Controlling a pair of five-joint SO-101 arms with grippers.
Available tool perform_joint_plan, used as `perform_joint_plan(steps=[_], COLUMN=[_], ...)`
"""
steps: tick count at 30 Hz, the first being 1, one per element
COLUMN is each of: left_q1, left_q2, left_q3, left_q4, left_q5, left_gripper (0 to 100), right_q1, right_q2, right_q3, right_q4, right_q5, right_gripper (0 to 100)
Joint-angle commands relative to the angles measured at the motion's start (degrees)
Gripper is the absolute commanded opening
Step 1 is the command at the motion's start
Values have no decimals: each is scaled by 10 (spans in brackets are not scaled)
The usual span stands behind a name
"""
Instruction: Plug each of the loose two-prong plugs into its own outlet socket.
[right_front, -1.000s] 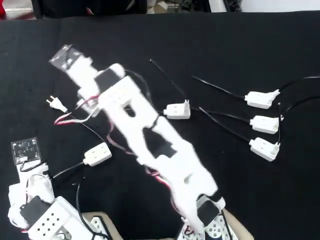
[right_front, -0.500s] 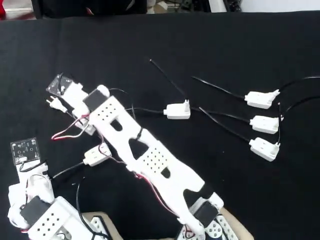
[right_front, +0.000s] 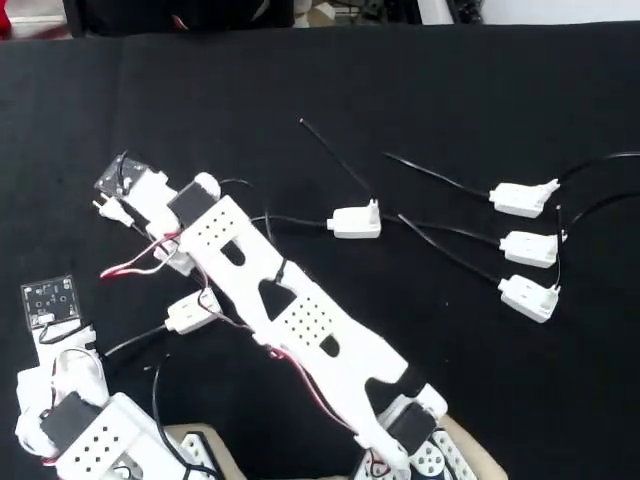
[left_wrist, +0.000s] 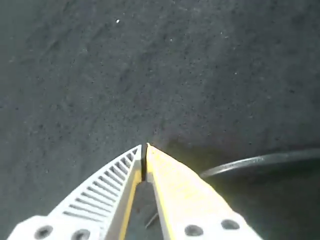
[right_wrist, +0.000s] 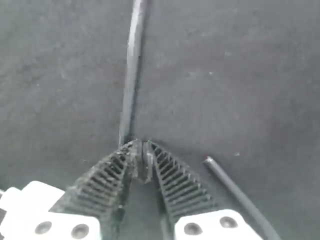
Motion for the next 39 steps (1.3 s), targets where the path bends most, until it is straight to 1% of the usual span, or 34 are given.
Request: perform_joint_plan(steps=[1, 3, 7, 14, 16, 19, 21, 23, 27, 29, 30, 35, 39], left_q1=[8, 21, 20, 22, 22, 22, 22, 22, 22, 21, 20, 18, 18], left_q2=[-5, -5, -5, -5, -5, -5, -5, -5, -5, -5, -5, -5, -5], left_q3=[4, 4, 4, 3, 2, 2, 2, 1, 1, 1, 1, 1, 2], left_q4=[0, 0, 1, 4, 4, 4, 4, 4, 4, 4, 4, 4, 4], left_q5=[3, 3, 3, 7, 23, 32, 33, 33, 33, 33, 33, 33, 33], left_gripper=[41, 41, 41, 41, 41, 41, 41, 41, 41, 41, 41, 41, 41], right_q1=[-16, -30, -25, 40, 47, 47, 31, 7, -43, -57, -61, -62, -62], right_q2=[-53, -56, -62, -111, -119, -118, -114, -105, -81, -65, -58, -14, 20], right_q3=[-22, -23, -24, -22, -22, -21, -19, -20, -19, -20, -20, -19, -19], right_q4=[15, 21, 16, -11, -14, -11, -8, 2, -3, -5, -5, -33, -33], right_q5=[-43, -47, -49, -47, -47, -47, -47, -52, -85, -66, -52, -45, -42], right_gripper=[11, 11, 11, 11, 11, 12, 15, 48, 204, 247, 252, 224, 157])
